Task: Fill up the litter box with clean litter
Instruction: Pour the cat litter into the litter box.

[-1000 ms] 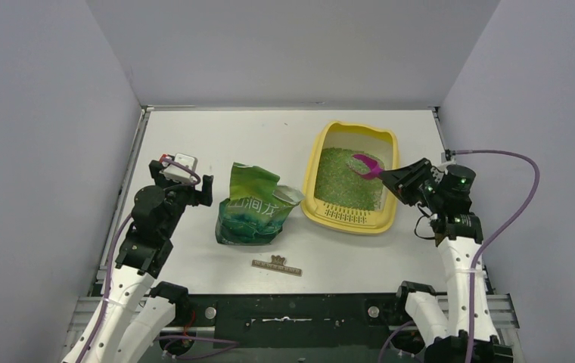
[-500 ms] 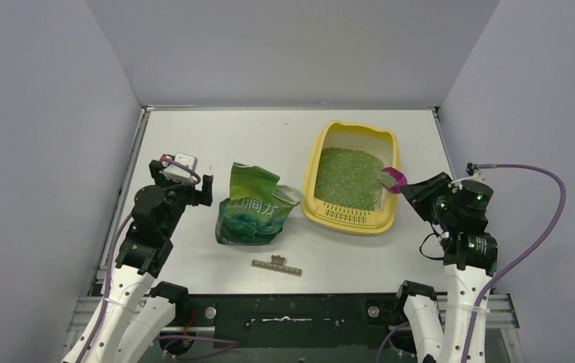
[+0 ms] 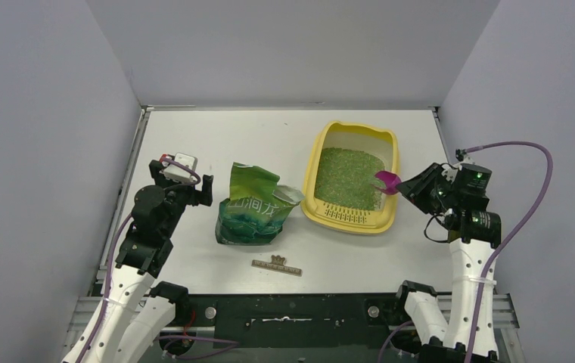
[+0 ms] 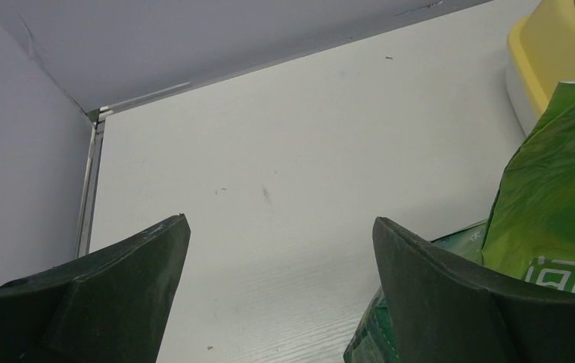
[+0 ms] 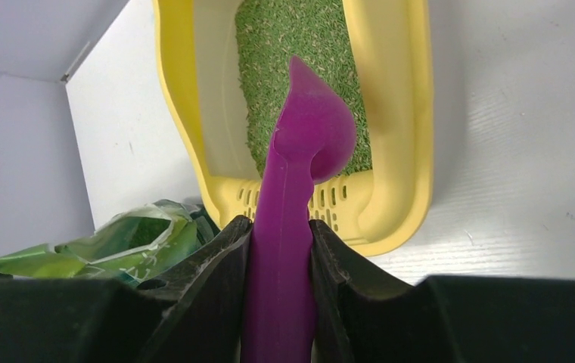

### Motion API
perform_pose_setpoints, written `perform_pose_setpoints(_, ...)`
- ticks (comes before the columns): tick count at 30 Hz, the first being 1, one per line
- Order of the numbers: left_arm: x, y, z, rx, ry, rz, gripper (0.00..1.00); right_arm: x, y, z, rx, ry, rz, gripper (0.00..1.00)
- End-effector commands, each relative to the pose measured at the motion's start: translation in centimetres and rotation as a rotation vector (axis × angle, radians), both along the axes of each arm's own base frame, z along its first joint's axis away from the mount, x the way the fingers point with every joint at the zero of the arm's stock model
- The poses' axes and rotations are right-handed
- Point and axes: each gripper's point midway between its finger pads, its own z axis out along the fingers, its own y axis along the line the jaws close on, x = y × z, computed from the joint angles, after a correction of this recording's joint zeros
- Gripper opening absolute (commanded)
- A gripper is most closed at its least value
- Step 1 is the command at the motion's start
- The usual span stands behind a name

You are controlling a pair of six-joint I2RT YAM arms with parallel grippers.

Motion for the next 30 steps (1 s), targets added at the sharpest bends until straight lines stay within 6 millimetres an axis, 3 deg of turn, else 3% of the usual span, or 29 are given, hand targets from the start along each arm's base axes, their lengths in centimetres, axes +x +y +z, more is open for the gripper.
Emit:
perform_pose_setpoints(1, 0.3, 0.1, 3.1, -0.029, -0.091, 0.004, 0.9, -0.2, -0.1, 2.8, -0.097, -0.064, 0.068, 0.0)
perform_pose_setpoints(10, 0.4, 0.0, 3.0, -0.028, -0.087, 0.004, 0.9, -2.5, 0.5, 3.1, -0.149, 0.017, 0.144, 0.0)
perform_pose_setpoints(14, 0.5, -0.1, 3.0, -0.028, -0.084, 0.0, 0.9, -1.8, 0.4, 4.3, -0.179, -0.011, 0.162, 0.0)
perform_pose_setpoints(21, 0.4, 0.1, 3.0, -0.024, -0.087, 0.008, 0.9, 0.3, 4.1, 5.5, 0.0, -0.05, 0.327, 0.0)
perform_pose_setpoints(30, 0.4, 0.1, 3.0, -0.022, -0.084, 0.008, 0.9, 0.1, 4.6, 2.2, 0.047, 0.057, 0.315, 0.0)
